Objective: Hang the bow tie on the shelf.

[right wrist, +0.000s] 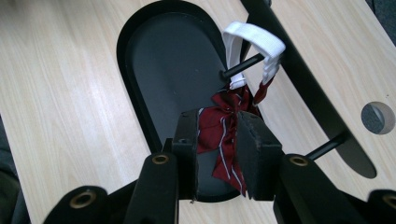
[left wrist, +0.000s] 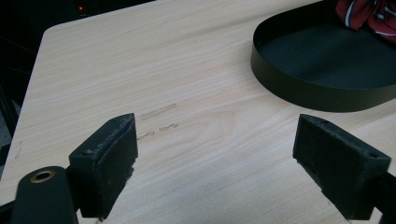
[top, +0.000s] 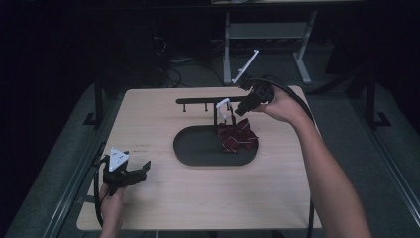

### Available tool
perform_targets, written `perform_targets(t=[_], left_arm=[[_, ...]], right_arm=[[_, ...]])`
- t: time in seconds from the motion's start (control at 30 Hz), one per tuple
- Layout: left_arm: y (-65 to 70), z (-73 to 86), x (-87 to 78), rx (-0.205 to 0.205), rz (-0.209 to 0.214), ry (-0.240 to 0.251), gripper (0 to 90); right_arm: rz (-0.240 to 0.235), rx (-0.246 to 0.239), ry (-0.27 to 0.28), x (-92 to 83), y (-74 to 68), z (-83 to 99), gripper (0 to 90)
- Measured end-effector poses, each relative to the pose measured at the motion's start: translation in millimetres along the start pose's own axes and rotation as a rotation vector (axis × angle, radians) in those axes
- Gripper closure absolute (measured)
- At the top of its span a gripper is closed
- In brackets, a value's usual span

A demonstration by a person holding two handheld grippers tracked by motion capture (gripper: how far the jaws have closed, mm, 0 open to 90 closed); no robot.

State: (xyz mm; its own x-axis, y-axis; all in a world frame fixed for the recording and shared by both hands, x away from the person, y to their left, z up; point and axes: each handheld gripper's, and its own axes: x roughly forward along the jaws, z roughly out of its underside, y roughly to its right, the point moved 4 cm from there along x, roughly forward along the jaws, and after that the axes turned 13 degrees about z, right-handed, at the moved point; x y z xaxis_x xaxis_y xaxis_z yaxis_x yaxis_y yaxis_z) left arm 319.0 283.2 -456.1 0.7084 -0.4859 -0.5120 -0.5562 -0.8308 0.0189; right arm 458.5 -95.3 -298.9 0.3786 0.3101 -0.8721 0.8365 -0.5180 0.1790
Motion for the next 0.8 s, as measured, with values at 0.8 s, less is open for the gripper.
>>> perform_targets(t=[0.8], left_arm=[[0.2, 0.1, 0.1, -0.004, 0.001, -0.003, 13.5]], right_arm=[[-0.019, 0.005, 0.028, -2.0, -6.3, 16.8, 65.7]])
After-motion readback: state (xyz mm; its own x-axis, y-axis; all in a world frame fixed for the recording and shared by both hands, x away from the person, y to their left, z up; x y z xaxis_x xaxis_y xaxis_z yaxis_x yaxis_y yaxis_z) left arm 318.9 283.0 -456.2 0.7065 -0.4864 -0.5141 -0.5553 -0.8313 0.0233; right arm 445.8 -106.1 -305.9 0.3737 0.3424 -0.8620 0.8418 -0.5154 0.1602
